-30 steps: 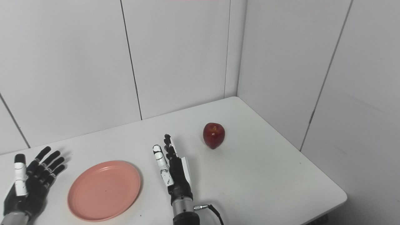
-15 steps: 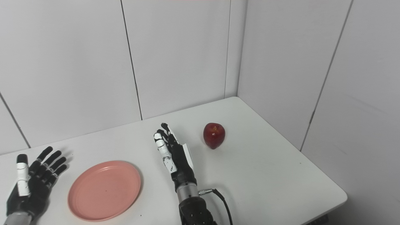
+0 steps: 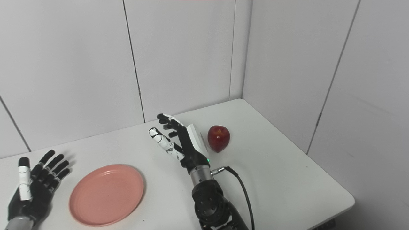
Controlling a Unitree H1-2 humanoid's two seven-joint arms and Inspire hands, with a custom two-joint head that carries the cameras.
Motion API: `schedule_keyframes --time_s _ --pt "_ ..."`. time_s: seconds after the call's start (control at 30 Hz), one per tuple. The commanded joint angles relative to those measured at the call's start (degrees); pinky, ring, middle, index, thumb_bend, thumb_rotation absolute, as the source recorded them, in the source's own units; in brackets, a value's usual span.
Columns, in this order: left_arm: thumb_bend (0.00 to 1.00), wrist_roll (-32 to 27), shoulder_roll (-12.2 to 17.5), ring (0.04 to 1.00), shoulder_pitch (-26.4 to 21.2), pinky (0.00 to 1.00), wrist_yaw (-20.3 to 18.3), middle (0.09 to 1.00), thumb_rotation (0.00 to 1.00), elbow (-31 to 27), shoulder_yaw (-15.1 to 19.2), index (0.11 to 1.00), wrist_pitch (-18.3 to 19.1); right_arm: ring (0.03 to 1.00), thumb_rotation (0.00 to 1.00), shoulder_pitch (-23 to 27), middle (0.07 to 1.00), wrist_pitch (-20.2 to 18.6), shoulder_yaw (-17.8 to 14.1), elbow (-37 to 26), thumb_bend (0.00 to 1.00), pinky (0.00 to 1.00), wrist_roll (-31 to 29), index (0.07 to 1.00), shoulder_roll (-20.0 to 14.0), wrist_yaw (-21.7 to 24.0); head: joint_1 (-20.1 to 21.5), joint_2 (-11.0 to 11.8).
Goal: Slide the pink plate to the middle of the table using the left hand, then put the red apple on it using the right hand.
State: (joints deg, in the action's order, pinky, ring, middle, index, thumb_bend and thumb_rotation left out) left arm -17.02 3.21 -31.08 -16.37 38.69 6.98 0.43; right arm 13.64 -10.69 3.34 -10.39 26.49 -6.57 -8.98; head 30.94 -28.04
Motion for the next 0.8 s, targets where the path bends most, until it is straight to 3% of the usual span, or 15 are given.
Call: schedule_keyframes --time_s 0.0,0.2,0.77 --pt "0.86 0.52 0.15 0.835 0.32 0.86 0.52 0.842 0.89 1.37 -0.34 0.851 2.22 0.775 1.00 3.04 0.790 -1.45 -0.25 -1.73 0.85 0.70 1.82 0.787 -0.99 0.73 -0.10 -0.07" --pt "0.87 0.64 0.19 0.835 0.44 0.86 0.67 0.842 0.88 1.35 -0.38 0.850 2.33 0.778 1.00 4.83 0.801 -1.57 -0.29 -1.09 0.92 0.66 7.20 0.786 -4.48 1.04 -0.33 -0.09" --pt "0.87 0.72 0.34 0.839 0.33 0.87 0.50 0.845 0.89 1.66 -0.55 0.849 2.26 0.780 1.00 7.80 0.783 -1.11 2.20 4.54 0.89 0.73 23.83 0.783 -13.21 0.34 -0.73 0.23"
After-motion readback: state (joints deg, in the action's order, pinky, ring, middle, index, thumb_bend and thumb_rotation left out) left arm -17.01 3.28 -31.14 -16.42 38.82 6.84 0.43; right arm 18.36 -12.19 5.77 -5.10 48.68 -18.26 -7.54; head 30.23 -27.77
